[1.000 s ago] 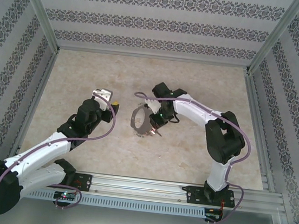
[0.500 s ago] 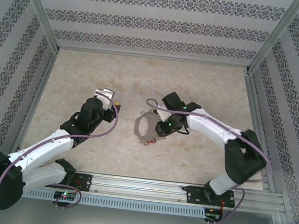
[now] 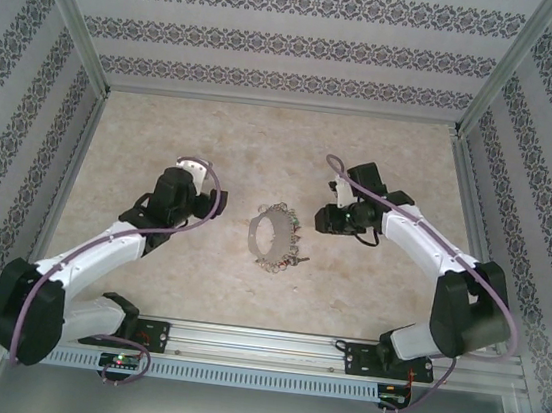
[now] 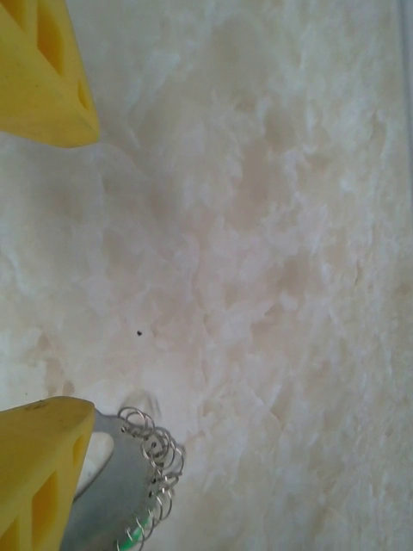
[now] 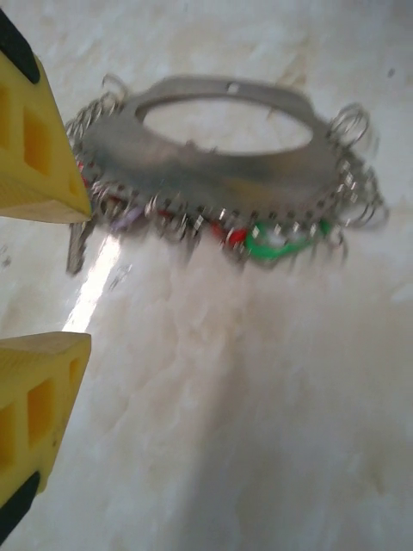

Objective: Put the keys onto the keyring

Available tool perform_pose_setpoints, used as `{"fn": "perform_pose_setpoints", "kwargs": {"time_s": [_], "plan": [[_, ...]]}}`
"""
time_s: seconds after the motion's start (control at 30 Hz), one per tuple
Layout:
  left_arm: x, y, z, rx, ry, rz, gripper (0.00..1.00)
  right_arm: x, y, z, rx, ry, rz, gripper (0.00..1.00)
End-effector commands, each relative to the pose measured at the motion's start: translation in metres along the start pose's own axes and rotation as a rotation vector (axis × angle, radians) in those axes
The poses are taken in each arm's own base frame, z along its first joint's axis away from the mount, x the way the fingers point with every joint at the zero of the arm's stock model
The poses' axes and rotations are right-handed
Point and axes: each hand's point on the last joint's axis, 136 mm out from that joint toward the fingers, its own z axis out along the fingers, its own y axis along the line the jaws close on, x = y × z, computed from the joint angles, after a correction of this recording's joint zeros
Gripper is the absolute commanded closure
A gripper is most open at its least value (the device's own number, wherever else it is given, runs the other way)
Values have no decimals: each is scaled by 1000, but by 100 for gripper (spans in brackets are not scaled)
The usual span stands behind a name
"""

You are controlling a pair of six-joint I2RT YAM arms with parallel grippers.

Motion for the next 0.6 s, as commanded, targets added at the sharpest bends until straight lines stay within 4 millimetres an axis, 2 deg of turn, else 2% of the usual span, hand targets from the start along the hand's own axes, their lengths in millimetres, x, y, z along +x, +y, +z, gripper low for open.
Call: {"fn": "perform_pose_setpoints", "kwargs": {"time_s": [0.0, 0.13, 0.2, 0.3, 0.43, 0.57], "plan": [[5, -24, 13, 169, 88, -144, 23, -16, 27, 18, -171, 2, 58, 59], [17, -59, 31, 370, 216, -284, 25, -20, 29, 47, -203, 72, 99, 59], [26, -69, 40, 412, 300, -360, 29, -19, 33, 59, -224, 85, 99, 58], [41, -65, 53, 361, 412, -416, 31, -14, 37, 75, -263, 130, 117, 57], [53, -69, 63, 372, 460, -431, 33, -2, 37, 91, -265, 176, 123, 57], [64, -75, 70, 384, 505, -430, 33, 4, 52, 97, -330, 191, 98, 60]]}}
